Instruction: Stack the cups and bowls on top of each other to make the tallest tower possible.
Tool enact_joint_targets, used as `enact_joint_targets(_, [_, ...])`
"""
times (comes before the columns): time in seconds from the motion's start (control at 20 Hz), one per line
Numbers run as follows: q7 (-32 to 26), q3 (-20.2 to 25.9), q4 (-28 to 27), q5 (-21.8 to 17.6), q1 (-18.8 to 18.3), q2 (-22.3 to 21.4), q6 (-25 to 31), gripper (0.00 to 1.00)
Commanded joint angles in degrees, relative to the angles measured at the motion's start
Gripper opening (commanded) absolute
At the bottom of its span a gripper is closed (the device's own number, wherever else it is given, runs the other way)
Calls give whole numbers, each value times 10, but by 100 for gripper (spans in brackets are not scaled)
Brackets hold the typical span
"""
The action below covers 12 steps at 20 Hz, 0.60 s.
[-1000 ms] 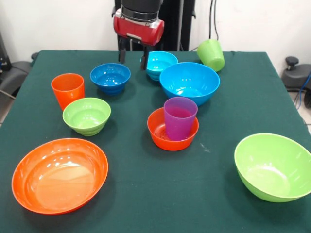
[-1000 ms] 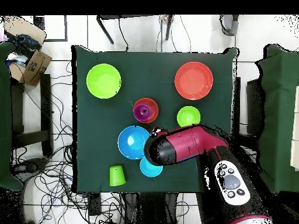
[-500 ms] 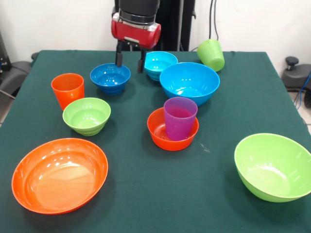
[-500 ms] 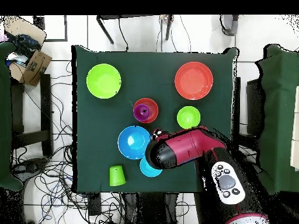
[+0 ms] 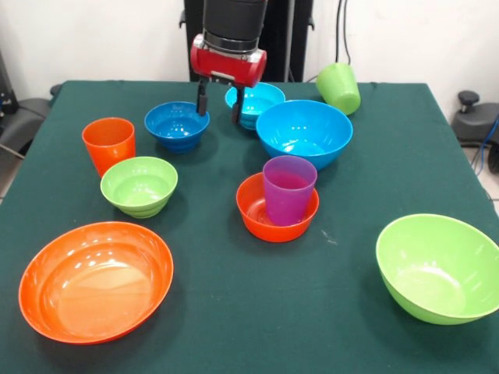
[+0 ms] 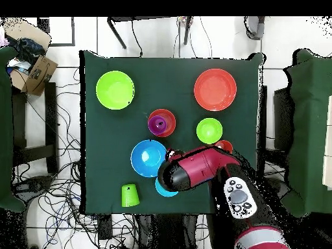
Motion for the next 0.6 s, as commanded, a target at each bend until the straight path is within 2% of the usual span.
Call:
enact_joint_targets(0.05, [2,-32,-40,-55,28,42,-29,100])
enact_joint_targets(0.3, [4,-63,-56,-67,45,51,-32,100])
enact_joint_targets(0.4, [20,-86,-70,-80,65,57,-34,100])
enact_joint_targets(0.6, [29,-99,-83,-77,75,66,-40,100])
